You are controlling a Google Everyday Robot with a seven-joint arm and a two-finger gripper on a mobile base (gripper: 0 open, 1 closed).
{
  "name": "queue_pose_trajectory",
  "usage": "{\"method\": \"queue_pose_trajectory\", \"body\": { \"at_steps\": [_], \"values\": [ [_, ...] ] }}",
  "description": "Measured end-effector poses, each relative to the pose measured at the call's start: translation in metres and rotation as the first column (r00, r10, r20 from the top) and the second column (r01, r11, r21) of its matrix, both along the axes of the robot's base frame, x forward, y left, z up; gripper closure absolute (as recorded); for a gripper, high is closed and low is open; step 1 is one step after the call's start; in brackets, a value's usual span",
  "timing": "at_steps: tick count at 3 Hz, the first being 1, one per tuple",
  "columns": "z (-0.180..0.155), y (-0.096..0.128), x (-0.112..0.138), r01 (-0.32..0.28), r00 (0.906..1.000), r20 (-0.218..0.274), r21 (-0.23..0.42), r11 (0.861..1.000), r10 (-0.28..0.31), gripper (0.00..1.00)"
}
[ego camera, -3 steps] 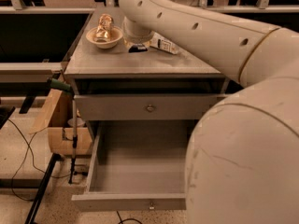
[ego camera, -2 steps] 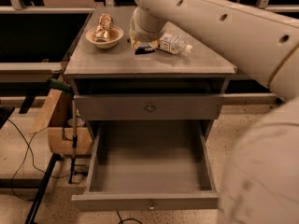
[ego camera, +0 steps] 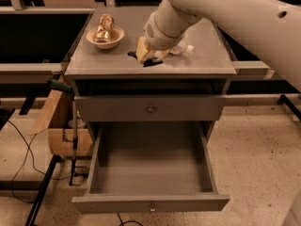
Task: Place rxbar blueberry into middle drawer
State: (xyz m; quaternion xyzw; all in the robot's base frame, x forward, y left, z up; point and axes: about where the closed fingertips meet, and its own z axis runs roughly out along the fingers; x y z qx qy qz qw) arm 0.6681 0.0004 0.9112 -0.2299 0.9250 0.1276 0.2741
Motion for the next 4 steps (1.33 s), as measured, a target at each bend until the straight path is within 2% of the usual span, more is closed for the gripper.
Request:
{"method": "queue_pose_trajectory", "body": {
  "at_steps": [1, 2, 3, 4],
  "values": [
    [0.000, 0.003, -0.003, -0.064, 0.9978, 0.017, -0.021, 0.998, 0.065, 1.00],
    [0.000, 0.003, -0.003, -0.064, 0.9978, 0.017, -0.021, 0.998, 0.065, 1.00],
    [-0.014, 0.007, -0.014, -0.073, 0.9973, 0.005, -0.005, 0.997, 0.073, 1.00],
    [-0.043, 0.015, -0.048, -0.101, 0.9942, -0.032, 0.040, 0.994, 0.102, 1.00]
  ]
}}
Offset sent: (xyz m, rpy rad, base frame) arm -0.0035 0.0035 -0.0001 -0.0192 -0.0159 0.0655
